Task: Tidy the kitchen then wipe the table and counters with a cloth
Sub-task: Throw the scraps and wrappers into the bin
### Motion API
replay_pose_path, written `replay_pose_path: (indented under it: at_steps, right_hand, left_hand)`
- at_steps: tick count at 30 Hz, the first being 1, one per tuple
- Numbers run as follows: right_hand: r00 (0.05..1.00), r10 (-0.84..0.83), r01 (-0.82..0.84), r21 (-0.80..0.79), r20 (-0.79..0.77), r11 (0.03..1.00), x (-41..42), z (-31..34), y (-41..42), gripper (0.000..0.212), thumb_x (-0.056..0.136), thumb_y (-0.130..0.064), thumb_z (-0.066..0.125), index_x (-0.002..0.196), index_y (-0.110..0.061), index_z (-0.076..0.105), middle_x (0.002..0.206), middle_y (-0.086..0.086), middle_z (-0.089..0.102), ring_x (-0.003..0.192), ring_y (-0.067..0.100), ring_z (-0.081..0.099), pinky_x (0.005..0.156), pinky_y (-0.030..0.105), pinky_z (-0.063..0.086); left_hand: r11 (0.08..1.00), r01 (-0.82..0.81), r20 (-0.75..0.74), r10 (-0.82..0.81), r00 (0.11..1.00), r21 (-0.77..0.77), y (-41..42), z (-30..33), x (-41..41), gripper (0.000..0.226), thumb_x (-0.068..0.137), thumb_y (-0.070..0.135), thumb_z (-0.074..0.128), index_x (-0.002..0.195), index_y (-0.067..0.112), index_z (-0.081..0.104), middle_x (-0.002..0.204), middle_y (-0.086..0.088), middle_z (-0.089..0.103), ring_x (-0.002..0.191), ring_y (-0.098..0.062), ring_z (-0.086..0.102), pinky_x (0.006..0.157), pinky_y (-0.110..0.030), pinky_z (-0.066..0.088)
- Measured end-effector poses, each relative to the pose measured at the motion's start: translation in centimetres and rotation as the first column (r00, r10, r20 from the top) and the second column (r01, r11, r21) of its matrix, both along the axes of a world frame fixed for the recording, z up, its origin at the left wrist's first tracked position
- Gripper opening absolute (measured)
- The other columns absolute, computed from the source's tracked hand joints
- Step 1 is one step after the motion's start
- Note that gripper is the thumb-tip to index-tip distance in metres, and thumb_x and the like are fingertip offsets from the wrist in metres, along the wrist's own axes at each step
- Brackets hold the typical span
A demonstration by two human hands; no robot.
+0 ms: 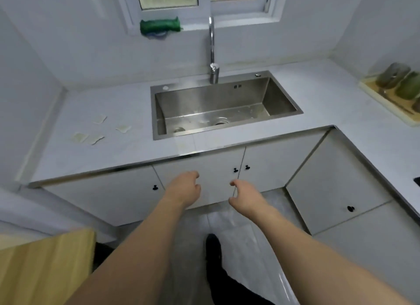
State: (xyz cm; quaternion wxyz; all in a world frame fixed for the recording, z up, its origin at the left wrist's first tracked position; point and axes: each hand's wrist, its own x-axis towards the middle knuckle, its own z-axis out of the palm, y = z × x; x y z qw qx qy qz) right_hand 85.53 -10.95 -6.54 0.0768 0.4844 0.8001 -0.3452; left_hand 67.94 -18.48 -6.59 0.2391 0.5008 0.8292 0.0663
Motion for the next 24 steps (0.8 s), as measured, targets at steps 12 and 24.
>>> replay_pose_path:
  at_steps: [12, 24]
  right_hand:
    - [0.951, 0.280, -0.270, 0.084, -0.129, 0.959, -23.3, 1.5, 10.8, 0.052, 0.089, -0.016, 0.052, 0.140, -0.016, 0.042, 0.143, 0.004, 0.043, 0.130, 0.022, 0.041, 0.104, 0.031, 0.035]
    - [0.879, 0.476, -0.470, 0.107, -0.041, 0.876, -43.3, -0.4, 10.9, 0.045, 0.093, -0.019, 0.049, 0.138, -0.012, 0.046, 0.135, 0.009, 0.049, 0.122, 0.027, 0.048, 0.102, 0.031, 0.040]
  left_hand:
    - [0.922, -0.376, 0.011, 0.377, 0.926, 0.097, 5.2, 2.0, -20.0, 0.043, 0.098, 0.024, 0.046, 0.141, 0.013, 0.045, 0.141, -0.007, 0.049, 0.125, -0.023, 0.049, 0.103, -0.032, 0.038]
    - [0.827, -0.560, 0.018, 0.560, 0.828, 0.055, 3.0, -0.8, -38.2, 0.038, 0.098, 0.022, 0.045, 0.135, 0.013, 0.049, 0.132, -0.008, 0.055, 0.118, -0.025, 0.053, 0.093, -0.032, 0.041]
